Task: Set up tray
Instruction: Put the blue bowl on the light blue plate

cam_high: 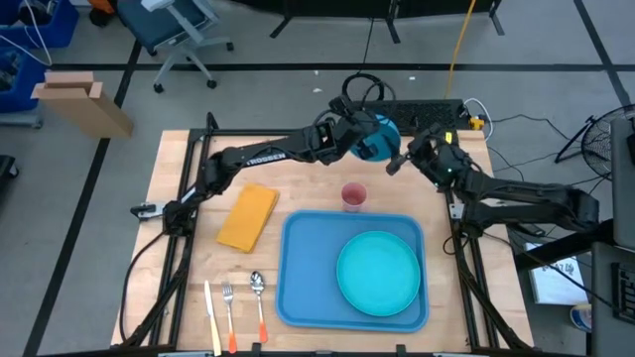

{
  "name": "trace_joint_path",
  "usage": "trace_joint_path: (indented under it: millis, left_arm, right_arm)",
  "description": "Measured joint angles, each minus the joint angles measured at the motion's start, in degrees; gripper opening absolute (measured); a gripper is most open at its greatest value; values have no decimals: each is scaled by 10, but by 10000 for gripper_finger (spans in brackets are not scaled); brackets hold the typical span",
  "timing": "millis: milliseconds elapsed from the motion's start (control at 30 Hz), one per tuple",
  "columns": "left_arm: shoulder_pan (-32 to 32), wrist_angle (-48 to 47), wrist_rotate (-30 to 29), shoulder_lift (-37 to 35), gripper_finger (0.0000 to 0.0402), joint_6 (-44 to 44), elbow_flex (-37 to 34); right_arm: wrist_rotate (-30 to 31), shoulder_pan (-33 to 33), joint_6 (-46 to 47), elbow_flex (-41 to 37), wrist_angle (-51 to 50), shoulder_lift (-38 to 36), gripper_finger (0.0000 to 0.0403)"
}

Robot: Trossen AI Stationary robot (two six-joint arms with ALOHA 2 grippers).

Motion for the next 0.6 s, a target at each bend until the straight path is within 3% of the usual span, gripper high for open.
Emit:
trace_joint_path:
  millis: [133,367,533,600]
  left_arm:
    - [-6,7,-8,1,13,13,0]
    - [-7,7,-23,5,13,3,0]
    - [-10,3,-27,5,16,-3,-1]
    - [-15,0,-28,4,38,1,0]
  right_arm:
    - [10,0,8,0,-5,15,213]
    - [41,-1,23,3,4,11,29]
    - [43,-1,30,17,-41,5,22]
    - [38,-1,29,33,-75,5,17]
